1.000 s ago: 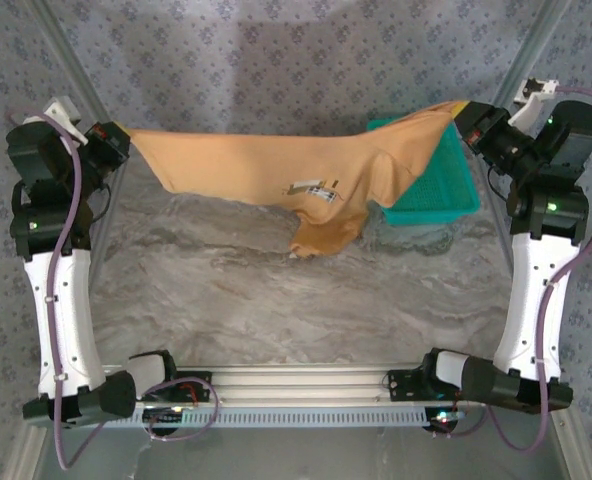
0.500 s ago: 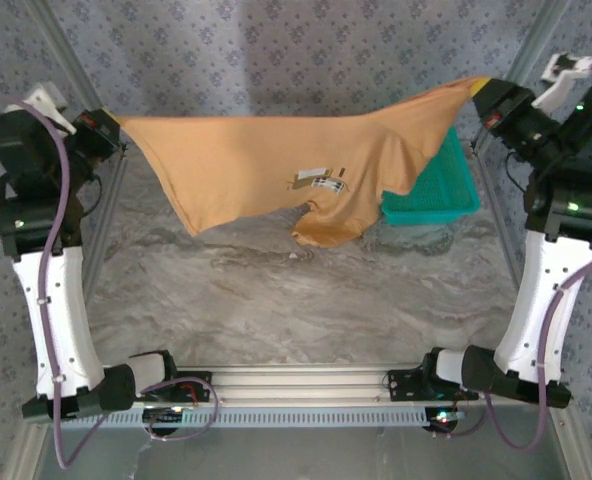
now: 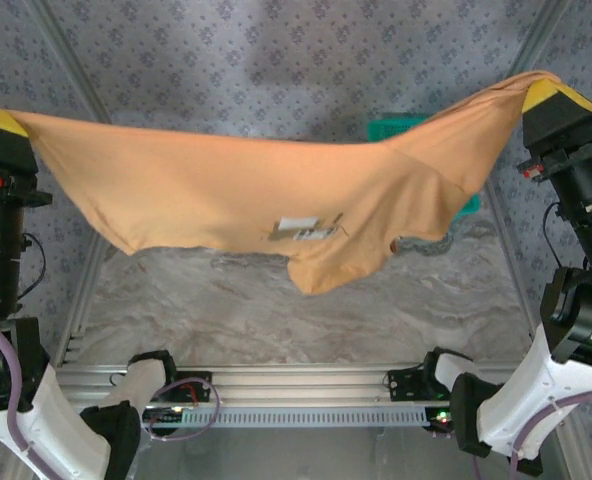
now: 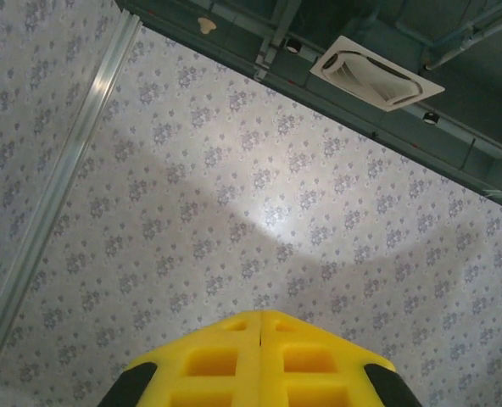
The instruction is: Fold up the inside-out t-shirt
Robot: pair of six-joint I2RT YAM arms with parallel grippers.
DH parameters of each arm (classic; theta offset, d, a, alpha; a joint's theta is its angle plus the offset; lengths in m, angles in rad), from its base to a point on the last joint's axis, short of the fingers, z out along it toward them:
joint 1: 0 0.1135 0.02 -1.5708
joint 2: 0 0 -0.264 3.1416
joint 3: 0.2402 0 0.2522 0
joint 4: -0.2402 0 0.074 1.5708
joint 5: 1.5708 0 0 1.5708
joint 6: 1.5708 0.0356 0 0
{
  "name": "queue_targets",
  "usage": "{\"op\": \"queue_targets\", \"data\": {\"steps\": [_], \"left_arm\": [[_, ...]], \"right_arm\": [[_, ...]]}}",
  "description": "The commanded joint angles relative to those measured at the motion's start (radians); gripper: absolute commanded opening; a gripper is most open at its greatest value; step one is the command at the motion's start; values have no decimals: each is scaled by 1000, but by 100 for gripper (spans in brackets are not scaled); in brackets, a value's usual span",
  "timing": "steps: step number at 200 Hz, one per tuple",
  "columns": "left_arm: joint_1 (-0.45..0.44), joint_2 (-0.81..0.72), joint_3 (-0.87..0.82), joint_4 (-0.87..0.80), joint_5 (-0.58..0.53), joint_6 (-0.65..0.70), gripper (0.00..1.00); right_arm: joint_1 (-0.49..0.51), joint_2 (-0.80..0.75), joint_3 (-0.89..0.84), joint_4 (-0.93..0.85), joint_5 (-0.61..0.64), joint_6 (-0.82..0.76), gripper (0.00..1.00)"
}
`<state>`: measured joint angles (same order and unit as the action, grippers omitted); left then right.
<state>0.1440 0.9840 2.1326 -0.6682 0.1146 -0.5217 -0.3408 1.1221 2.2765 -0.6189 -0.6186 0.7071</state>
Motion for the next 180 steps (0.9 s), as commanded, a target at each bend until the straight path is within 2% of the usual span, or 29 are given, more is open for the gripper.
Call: {"op": "queue_targets", "data": {"steps": [1, 32, 52, 88, 118, 124, 128, 134, 141, 148, 156, 165, 173, 180], "left_arm": [[6, 64, -75, 2, -26, 40, 0], [7, 131, -252, 73, -5, 35, 0], [6, 196, -390, 144, 13, 29, 0], [11, 330, -601, 251, -24, 46, 0], [16, 492, -706, 321, -57, 50, 0], [16, 537, -709, 332, -63, 46, 0], [17, 571, -707, 337, -64, 43, 4], [17, 629, -691, 337, -60, 48, 15], [18, 693, -660, 321, -68, 41, 19], [20, 747, -626, 303, -72, 27, 26], [20, 797, -590, 286, -70, 19, 41], [17, 836, -554, 260, -78, 8, 53], [15, 849, -536, 239, -93, 7, 58], [13, 848, -534, 226, -113, 1, 61]], "right_arm": [[-10, 81, -37, 12, 28, 12, 0], [23, 168, -162, 137, -8, 72, 0], [154, 238, -212, 118, 55, -15, 0], [388, 427, -287, 83, 200, -173, 0], [473, 671, -299, 122, 266, -190, 0], [483, 740, -266, 122, 278, -181, 4], [486, 786, -236, 117, 278, -171, 4], [490, 872, -168, 93, 269, -155, 5], [492, 969, -60, 56, 250, -136, 11], [493, 1079, 66, 9, 221, -102, 29], [493, 1192, 208, -47, 183, -67, 46], [499, 1290, 366, -98, 159, -37, 55], [506, 1341, 437, -122, 151, -28, 62], [512, 1353, 455, -123, 153, -23, 65]]}}
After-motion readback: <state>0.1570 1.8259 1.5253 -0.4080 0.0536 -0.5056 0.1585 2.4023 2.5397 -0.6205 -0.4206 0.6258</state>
